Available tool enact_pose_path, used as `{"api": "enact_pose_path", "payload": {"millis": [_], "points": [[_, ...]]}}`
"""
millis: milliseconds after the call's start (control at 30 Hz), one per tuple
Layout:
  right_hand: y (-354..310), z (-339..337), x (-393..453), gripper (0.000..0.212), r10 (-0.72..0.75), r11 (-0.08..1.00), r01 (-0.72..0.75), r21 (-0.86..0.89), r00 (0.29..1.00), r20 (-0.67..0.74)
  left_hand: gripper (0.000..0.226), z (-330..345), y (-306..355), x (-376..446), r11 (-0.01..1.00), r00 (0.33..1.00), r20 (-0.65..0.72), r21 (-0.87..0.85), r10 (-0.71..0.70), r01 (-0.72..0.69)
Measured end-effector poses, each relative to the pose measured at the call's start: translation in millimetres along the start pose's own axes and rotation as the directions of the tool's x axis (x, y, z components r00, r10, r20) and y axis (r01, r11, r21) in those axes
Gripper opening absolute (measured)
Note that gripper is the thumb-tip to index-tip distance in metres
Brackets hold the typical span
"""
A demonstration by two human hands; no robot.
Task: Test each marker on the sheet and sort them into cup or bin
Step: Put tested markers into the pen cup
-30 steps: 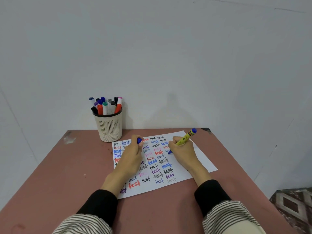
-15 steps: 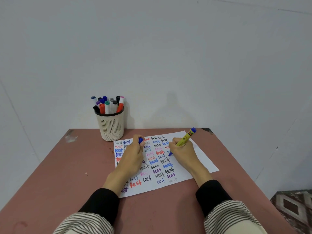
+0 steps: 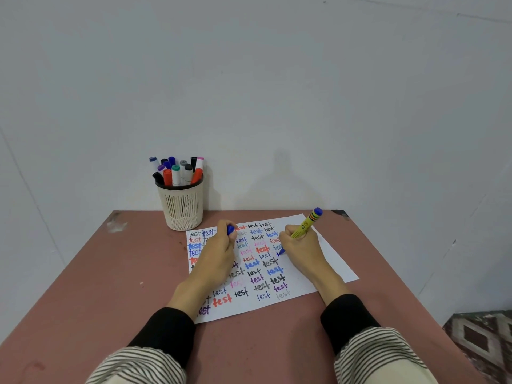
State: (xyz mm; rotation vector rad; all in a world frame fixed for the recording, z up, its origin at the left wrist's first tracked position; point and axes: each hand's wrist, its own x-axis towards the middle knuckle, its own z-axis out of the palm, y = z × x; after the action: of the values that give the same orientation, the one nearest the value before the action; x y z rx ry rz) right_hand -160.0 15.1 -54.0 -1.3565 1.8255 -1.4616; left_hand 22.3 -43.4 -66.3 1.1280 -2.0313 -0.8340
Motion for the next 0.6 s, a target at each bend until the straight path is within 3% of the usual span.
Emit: {"api": "enact_pose_path", "payload": {"millis": [300,600], "points": [[-0.2,-4.0,0.7,0.047,0.020,0.999,-0.016,0.045,0.997,-0.071,0.014,0.1,0.4,1.1,1.000,1.000,0.003,-0.004,0.001,-0.001],[2.8,-3.5,2.2,0.046,-0.001,1.000,0.001,-0.007,1.000,-0.020,0.014,0.6,-2.0,2.3,1.000,1.000,0.006,0.013,0.006,-0.006]]}}
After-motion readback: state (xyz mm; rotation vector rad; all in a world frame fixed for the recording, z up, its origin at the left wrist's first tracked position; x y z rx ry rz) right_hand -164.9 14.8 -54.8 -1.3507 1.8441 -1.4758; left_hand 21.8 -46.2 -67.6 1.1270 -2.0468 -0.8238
